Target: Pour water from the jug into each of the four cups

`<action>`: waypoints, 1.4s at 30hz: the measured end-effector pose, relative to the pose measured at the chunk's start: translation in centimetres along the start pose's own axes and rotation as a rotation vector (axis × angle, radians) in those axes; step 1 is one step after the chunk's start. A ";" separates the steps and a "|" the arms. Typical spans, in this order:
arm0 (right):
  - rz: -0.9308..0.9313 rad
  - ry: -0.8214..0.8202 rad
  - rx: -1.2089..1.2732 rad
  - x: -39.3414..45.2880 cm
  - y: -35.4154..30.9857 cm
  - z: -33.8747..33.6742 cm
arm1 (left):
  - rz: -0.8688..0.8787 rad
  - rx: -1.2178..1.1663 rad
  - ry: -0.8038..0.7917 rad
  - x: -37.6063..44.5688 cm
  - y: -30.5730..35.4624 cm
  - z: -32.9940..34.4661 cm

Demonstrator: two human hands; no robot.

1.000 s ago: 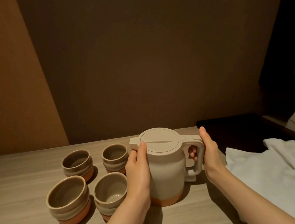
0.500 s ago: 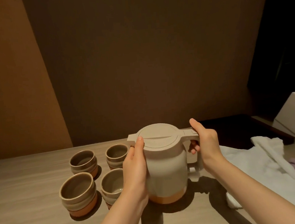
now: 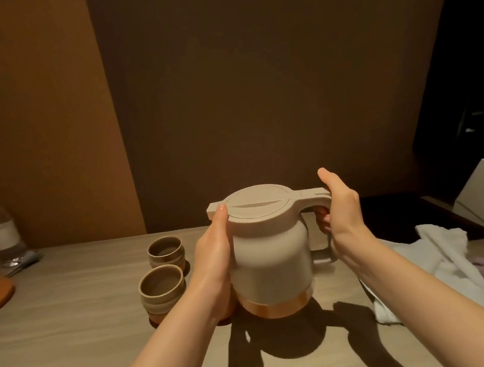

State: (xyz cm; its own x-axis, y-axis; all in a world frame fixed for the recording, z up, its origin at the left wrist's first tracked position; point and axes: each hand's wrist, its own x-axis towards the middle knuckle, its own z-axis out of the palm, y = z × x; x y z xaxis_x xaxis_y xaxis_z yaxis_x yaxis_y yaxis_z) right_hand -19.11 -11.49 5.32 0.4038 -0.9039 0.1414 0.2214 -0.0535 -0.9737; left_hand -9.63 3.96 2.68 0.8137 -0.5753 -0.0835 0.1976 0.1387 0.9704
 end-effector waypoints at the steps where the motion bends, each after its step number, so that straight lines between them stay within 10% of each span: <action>1: 0.011 0.010 0.001 -0.3 0.1 0.0 | -0.008 0.009 -0.008 -0.4 -0.1 -0.4; 13: 0.036 0.062 -0.004 -1.5 0.7 -1.4 | 0.196 0.248 0.416 -1.6 -6.5 -5.8; 21: 0.021 0.066 -0.015 -1.3 0.3 -2.2 | -0.021 0.292 0.273 -0.3 -10.5 -6.0; 42: 0.017 0.022 -0.035 -1.6 1.3 -3.9 | 0.092 0.521 0.238 3.2 -9.1 -5.9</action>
State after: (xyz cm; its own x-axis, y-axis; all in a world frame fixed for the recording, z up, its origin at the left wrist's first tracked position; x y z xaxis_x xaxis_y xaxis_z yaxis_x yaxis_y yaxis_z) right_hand -22.94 -11.74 3.13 0.3871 -0.9140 0.1214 0.1830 -0.0529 -0.9817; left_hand -5.58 5.58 -7.78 0.9272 -0.3743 0.0168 -0.1263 -0.2700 0.9545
